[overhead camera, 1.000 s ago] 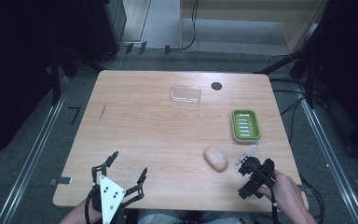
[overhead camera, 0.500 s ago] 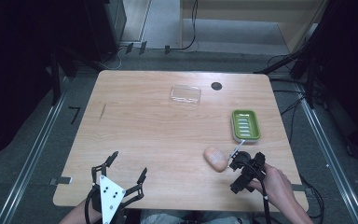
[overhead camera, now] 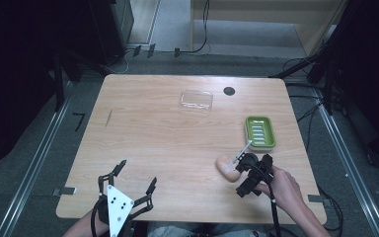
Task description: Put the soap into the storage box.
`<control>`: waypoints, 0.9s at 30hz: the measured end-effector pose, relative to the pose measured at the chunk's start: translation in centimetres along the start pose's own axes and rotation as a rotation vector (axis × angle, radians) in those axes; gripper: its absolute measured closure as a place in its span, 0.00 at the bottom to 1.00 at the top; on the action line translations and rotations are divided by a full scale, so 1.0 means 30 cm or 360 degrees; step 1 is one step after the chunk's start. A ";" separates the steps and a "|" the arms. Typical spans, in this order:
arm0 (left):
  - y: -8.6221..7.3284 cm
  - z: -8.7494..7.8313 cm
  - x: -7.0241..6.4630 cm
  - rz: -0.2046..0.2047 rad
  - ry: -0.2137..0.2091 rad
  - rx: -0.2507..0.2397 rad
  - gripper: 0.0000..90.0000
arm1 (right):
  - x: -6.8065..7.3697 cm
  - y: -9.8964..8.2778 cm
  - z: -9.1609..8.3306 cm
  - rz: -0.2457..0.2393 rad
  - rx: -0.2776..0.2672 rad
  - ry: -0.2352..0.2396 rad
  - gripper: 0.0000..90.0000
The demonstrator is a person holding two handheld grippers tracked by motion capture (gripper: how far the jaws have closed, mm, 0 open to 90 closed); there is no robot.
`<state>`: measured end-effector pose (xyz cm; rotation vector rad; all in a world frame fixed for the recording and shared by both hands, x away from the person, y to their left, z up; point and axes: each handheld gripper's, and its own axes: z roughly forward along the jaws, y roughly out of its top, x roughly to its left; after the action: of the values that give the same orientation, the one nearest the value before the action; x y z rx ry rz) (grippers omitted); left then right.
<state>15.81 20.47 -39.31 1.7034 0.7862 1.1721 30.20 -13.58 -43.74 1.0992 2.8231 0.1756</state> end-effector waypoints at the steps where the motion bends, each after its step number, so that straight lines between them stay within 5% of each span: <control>1: 0.000 0.000 0.000 -0.0002 0.0000 0.0000 0.15 | -0.002 0.007 -0.001 -0.0005 0.0000 0.0006 0.00; 27: 0.000 0.006 -0.002 0.0000 -0.0009 -0.0003 0.15 | -0.037 0.112 0.031 0.0002 0.0030 0.0037 0.00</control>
<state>15.95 20.34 -39.35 1.7046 0.7811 1.1671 33.37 -11.81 -44.11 1.1102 2.8504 0.1638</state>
